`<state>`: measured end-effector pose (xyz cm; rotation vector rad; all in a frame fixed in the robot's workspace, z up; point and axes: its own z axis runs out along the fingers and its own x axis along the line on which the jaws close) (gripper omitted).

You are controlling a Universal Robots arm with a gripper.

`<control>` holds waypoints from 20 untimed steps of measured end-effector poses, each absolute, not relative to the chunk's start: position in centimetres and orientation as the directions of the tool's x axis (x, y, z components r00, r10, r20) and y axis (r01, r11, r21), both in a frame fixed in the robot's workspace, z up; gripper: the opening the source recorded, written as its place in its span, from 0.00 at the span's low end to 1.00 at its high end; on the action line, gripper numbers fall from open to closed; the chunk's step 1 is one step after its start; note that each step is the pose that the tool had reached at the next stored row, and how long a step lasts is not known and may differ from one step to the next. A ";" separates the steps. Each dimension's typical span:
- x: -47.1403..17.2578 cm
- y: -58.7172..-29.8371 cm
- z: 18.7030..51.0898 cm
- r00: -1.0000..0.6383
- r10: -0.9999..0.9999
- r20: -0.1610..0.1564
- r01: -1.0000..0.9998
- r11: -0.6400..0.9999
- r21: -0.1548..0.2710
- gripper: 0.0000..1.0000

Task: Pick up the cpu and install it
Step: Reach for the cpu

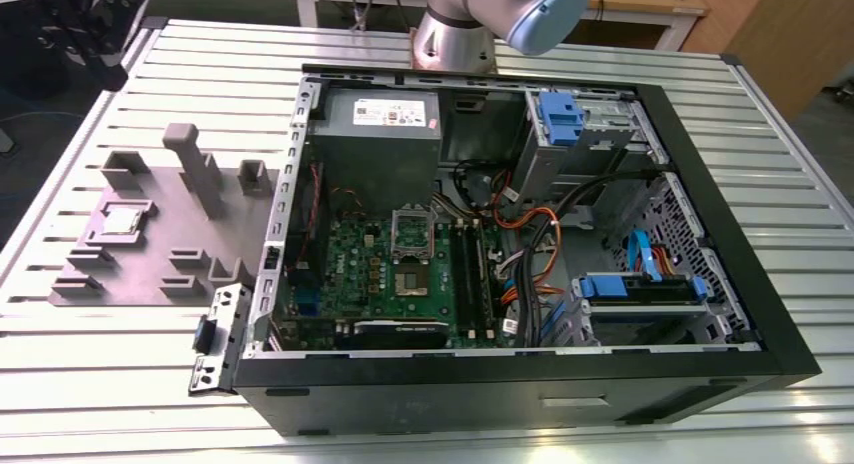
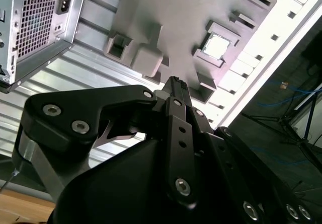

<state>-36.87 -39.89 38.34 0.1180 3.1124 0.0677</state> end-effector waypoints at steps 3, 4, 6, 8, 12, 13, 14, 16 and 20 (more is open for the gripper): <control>-38.0 -39.9 38.2 -0.997 0.076 -0.024 0.075 0.996 0.044 0.11; -38.3 -39.9 38.2 -0.997 0.076 -0.025 0.075 0.996 0.044 0.11; -39.0 -39.8 38.0 -0.997 0.076 -0.024 0.075 0.996 0.044 0.11; -39.7 -39.7 37.8 -0.997 0.076 -0.024 0.075 0.996 0.044 0.11; -41.3 -39.4 37.1 -0.997 0.076 -0.025 0.075 0.996 0.044 0.11; -41.7 -39.4 37.0 -0.997 0.076 -0.025 0.075 0.996 0.044 0.11; -42.0 -39.4 36.8 -0.997 0.076 -0.024 0.075 0.996 0.044 0.11; -42.6 -39.4 36.4 -0.997 0.074 -0.024 0.073 0.996 0.044 0.11; -43.3 -39.4 35.7 -0.997 0.070 -0.023 0.069 0.997 0.044 0.11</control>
